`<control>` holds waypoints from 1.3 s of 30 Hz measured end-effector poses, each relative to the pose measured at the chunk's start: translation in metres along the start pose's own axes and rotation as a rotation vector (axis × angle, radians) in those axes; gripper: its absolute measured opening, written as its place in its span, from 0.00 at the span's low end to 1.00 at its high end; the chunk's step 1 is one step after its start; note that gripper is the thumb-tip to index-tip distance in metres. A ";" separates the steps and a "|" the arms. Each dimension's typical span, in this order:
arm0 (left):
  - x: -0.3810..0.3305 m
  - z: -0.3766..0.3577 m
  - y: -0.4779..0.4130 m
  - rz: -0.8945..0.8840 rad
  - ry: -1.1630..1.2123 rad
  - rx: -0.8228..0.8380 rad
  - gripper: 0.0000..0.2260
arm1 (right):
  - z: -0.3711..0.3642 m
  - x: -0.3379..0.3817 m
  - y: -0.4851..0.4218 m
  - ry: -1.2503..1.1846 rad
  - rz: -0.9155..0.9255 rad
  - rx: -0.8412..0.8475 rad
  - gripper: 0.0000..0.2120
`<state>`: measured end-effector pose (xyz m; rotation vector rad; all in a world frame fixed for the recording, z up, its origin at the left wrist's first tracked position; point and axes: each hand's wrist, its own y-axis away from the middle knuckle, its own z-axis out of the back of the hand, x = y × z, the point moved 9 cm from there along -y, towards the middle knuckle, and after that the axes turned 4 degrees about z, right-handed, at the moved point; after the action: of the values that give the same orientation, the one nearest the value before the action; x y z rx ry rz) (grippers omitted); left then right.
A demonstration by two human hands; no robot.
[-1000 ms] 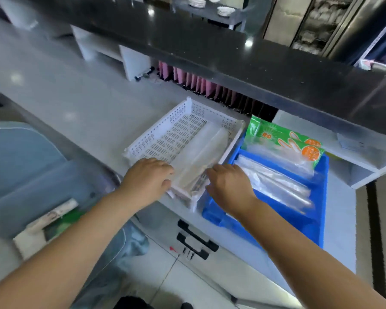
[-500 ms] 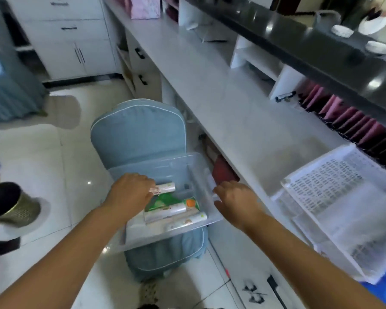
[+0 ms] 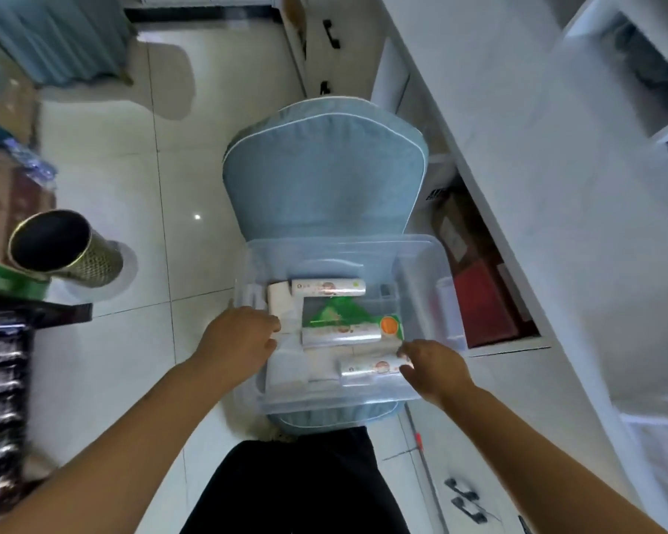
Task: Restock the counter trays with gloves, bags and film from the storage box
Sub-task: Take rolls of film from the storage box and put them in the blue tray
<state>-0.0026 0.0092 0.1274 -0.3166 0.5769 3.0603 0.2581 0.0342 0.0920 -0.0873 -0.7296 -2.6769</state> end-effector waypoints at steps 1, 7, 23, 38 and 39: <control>0.004 -0.009 -0.003 0.018 0.014 0.017 0.11 | -0.014 -0.003 -0.011 -0.005 0.006 0.032 0.13; 0.014 -0.071 -0.027 0.071 0.017 0.098 0.11 | -0.098 -0.029 -0.078 0.015 0.021 0.219 0.13; -0.015 -0.165 -0.073 0.190 0.236 0.236 0.13 | -0.197 -0.073 -0.154 0.273 0.212 0.397 0.17; -0.049 -0.148 -0.079 0.050 0.237 0.118 0.29 | -0.118 -0.014 -0.123 -0.605 0.180 0.555 0.12; -0.052 -0.147 -0.080 0.019 0.214 0.103 0.28 | -0.117 -0.008 -0.123 -0.641 0.196 0.569 0.12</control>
<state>0.0809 0.0314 -0.0251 -0.6447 0.7460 3.0205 0.2254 0.0772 -0.0693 -0.8364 -1.5480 -2.1447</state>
